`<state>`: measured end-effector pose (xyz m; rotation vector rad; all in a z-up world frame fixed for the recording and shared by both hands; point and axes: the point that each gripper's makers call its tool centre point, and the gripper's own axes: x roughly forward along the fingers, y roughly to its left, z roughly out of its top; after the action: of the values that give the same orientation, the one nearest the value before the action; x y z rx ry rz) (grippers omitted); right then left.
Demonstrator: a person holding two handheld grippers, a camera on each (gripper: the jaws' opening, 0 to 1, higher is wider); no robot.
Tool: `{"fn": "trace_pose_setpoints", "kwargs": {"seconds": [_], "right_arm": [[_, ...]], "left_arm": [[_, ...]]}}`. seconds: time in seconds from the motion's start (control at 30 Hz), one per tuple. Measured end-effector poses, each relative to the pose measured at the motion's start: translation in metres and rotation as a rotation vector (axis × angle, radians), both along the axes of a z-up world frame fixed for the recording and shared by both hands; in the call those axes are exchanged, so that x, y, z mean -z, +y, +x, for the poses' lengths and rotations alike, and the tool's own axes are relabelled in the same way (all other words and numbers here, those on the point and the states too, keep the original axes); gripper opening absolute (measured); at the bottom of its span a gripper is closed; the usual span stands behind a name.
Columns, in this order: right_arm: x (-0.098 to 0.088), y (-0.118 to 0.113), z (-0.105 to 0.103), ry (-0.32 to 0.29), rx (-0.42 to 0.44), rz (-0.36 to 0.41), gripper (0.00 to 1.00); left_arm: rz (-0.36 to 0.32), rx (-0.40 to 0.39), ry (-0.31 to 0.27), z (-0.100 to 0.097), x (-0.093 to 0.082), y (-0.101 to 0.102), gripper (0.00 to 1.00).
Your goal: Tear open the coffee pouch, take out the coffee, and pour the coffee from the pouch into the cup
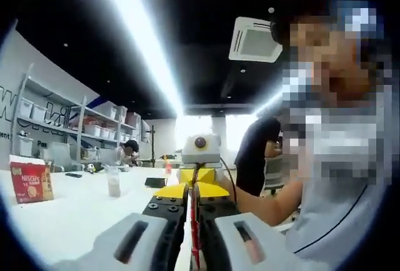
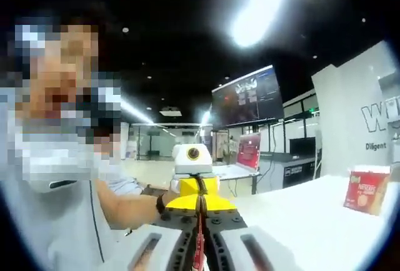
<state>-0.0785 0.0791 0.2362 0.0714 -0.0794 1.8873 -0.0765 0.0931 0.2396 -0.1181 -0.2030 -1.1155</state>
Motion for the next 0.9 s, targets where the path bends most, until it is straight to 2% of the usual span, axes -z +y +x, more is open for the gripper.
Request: {"fn": "trace_pose_setpoints", "kwargs": {"seconds": [0.13,0.43,0.9], "right_arm": [[0.001,-0.001,-0.001,0.004,-0.004,-0.004,0.02],[0.003,-0.001,-0.003,0.005,-0.011,-0.011,0.02],[0.005,-0.002,-0.005,0.022,-0.026,-0.011,0.02]], "left_arm": [[0.024,-0.025,-0.012,0.002,0.003,-0.002,0.08],[0.041,0.001,-0.022,-0.001,0.003,-0.012,0.06],[0.05,0.011,-0.046,-0.003,0.003,-0.011,0.05]]}}
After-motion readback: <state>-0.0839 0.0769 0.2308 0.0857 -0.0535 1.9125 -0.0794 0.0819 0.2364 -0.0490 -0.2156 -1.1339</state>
